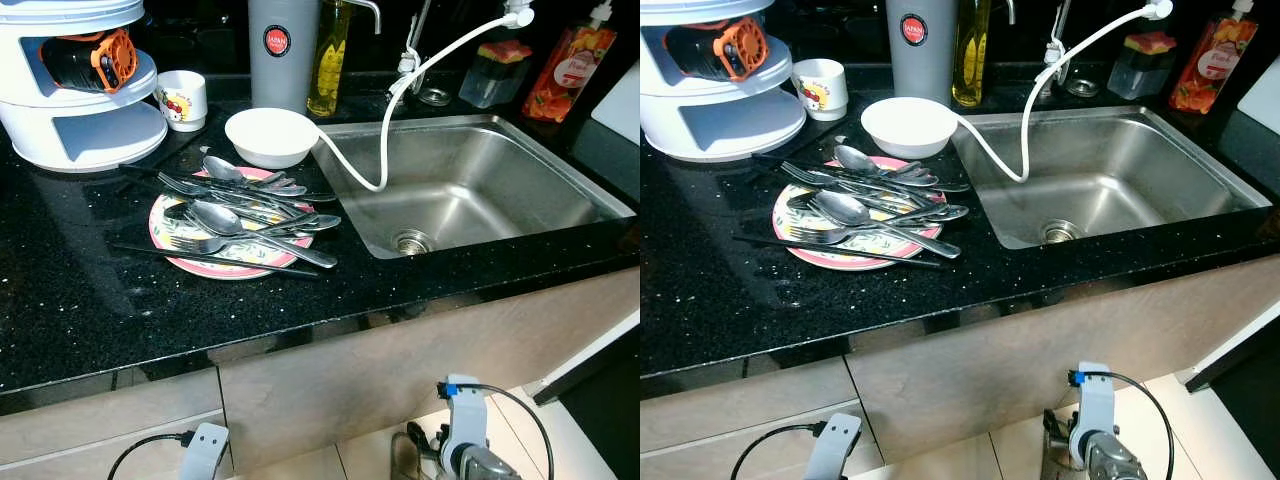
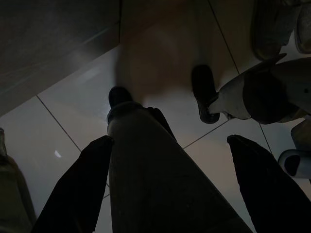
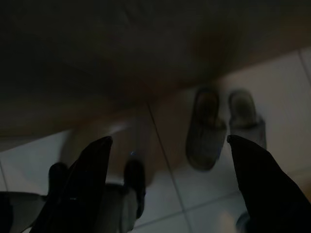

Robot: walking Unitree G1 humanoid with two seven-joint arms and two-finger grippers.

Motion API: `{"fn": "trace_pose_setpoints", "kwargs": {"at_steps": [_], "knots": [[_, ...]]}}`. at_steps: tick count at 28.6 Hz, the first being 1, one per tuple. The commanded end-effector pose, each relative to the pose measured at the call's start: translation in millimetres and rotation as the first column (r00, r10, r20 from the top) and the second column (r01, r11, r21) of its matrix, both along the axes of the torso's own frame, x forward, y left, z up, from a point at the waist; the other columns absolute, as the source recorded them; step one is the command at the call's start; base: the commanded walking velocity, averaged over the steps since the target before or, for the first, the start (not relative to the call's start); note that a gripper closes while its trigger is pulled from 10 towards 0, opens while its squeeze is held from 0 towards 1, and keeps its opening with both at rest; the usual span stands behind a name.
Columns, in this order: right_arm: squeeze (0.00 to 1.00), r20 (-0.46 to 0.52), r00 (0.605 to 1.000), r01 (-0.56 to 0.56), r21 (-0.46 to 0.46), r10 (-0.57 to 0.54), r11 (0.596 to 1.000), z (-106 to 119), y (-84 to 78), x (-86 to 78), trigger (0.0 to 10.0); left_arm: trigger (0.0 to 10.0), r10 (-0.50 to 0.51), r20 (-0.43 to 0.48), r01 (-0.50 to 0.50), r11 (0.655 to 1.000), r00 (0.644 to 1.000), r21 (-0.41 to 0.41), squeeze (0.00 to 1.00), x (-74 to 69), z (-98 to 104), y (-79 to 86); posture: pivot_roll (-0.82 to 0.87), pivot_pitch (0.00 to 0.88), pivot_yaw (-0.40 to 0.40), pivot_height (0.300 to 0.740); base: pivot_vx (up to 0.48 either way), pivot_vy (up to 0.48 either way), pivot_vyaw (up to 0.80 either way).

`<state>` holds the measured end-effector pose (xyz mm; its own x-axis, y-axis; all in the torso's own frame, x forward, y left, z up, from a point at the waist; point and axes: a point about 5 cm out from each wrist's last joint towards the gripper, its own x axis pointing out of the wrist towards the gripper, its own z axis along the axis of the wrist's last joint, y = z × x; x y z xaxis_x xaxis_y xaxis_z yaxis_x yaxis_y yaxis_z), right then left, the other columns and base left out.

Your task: Kitchen organization

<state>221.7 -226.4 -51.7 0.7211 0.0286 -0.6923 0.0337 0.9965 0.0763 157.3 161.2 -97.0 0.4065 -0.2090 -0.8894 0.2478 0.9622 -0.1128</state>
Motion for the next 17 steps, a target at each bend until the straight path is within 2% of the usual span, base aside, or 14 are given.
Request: {"fn": "trace_pose_setpoints", "kwargs": {"at_steps": [1, 3, 5, 7, 9, 13, 14, 15, 17], "knots": [[0.0, 0.03, 0.999, -0.037, -0.029, 0.038, 0.999, 5.1, -3.6, 4.9, 10.0, 10.0, 0.003, -0.046, -0.003, 1.0, 0.999, -0.004, 0.0, -11.1, -4.7, -3.7, -0.04, 0.015, -0.085, 0.74, 0.0, 0.0, 0.0], [0.0, 0.039, 0.998, -0.053, -0.036, 0.055, 0.998, 6.6, -3.4, 6.5, 10.0, 10.0, 0.003, -0.047, -0.003, 1.0, 0.999, -0.005, 0.0, -11.3, -4.8, -4.2, -0.05, 0.017, -0.088, 0.74, 0.0, 0.0, 0.0], [0.0, 0.077, 0.988, -0.129, -0.059, 0.133, 0.99, 12.6, -1.7, 12.8, 10.0, 10.0, 0.007, -0.053, -0.007, 1.0, 0.999, -0.009, 0.0, -14.0, -5.9, -6.0, -0.05, 0.022, -0.095, 0.74, 0.0, 0.0, 0.0], [0.0, 0.084, 0.985, -0.147, -0.065, 0.152, 0.987, 13.7, -1.1, 13.9, 10.0, 10.0, 0.008, -0.055, -0.008, 1.0, 0.998, -0.01, 0.0, -15.0, -6.3, -6.4, -0.05, 0.022, -0.095, 0.74, 0.0, 0.0, 0.0], [0.0, 0.095, 0.97, -0.215, -0.088, 0.223, 0.973, 15.4, 1.3, 14.6, 10.0, 10.0, 0.01, -0.065, -0.011, 1.0, 0.998, -0.013, 0.0, -18.5, -7.6, -7.5, -0.06, 0.029, -0.099, 0.74, 0.0, 0.0, 0.0], [0.0, 0.106, 0.96, -0.249, -0.101, 0.259, 0.963, 17.0, 2.5, 15.5, 10.0, 10.0, 0.013, -0.069, -0.014, 1.0, 0.998, -0.015, 0.0, -19.7, -8.0, -8.1, -0.05, 0.03, -0.1, 0.74, 0.0, 0.0, 0.0], [0.0, 0.119, 0.954, -0.264, -0.107, 0.276, 0.959, 18.7, 3.5, 16.9, 10.0, 10.0, 0.014, -0.07, -0.015, 1.0, 0.997, -0.016, 0.0, -20.0, -8.1, -8.3, -0.05, 0.03, -0.103, 0.74, 0.0, 0.0, 0.0], [0.0, 0.152, 0.925, -0.327, -0.142, 0.347, 0.934, 24.9, 7.3, 22.5, 10.0, 10.0, 0.017, -0.073, -0.018, 1.0, 0.997, -0.016, 0.0, -20.7, -8.4, -8.4, -0.05, 0.03, -0.104, 0.74, 0.0, 0.0, 0.0], [0.0, 0.163, 0.912, -0.353, -0.158, 0.377, 0.922, 27.4, 8.9, 24.8, 10.0, 10.0, 0.018, -0.074, -0.019, 1.0, 0.997, -0.016, 0.0, -20.9, -8.4, -8.4, -0.06, 0.027, -0.105, 0.74, 0.0, 0.0, 0.0]]}}
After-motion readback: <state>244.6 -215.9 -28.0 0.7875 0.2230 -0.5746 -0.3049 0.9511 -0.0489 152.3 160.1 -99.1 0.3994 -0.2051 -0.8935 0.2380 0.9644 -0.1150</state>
